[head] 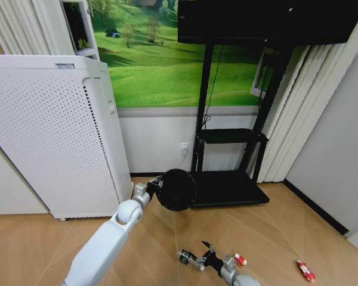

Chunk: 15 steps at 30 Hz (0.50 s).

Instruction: Pick up the trash bin and place the garbage on the floor into it.

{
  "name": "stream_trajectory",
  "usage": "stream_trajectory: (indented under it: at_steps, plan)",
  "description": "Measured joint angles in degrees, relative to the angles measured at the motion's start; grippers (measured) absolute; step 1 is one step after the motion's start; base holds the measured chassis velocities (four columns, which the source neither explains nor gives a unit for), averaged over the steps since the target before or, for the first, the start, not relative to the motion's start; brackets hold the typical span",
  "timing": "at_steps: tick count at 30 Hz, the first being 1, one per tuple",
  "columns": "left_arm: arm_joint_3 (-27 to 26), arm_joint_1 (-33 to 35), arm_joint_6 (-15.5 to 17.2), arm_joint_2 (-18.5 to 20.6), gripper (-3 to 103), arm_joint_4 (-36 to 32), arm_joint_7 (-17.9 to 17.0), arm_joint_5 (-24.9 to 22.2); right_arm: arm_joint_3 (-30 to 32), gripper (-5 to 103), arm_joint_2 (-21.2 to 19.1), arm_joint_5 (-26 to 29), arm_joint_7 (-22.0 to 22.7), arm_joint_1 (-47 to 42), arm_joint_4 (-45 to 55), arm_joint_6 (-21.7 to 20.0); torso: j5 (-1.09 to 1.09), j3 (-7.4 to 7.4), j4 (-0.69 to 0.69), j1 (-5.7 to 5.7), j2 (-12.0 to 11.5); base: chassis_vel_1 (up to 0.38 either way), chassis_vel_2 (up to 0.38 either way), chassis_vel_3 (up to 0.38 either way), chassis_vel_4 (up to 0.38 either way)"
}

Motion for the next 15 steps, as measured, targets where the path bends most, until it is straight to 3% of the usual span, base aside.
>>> stream_trajectory:
  at_steps: [4,15]
  plan:
    - [-0.64,1.49,0.01,0.36,7,-0.85,0.45,0.16,-0.88,100,-1.28,-2.09,-0.67,0.12,-0.27,1.97,0.00,0.00,0.01,0.00,0.00,0.000,0.000,0.000,0.000]
    - [-1.14,2.48,0.23,0.48,7,-1.96,0.74,0.16,-1.50,100,-0.18,-5.37,3.36,-0.08,0.31,1.55,-0.01,0.00,0.01,0.00,0.00,0.000,0.000,0.000,0.000]
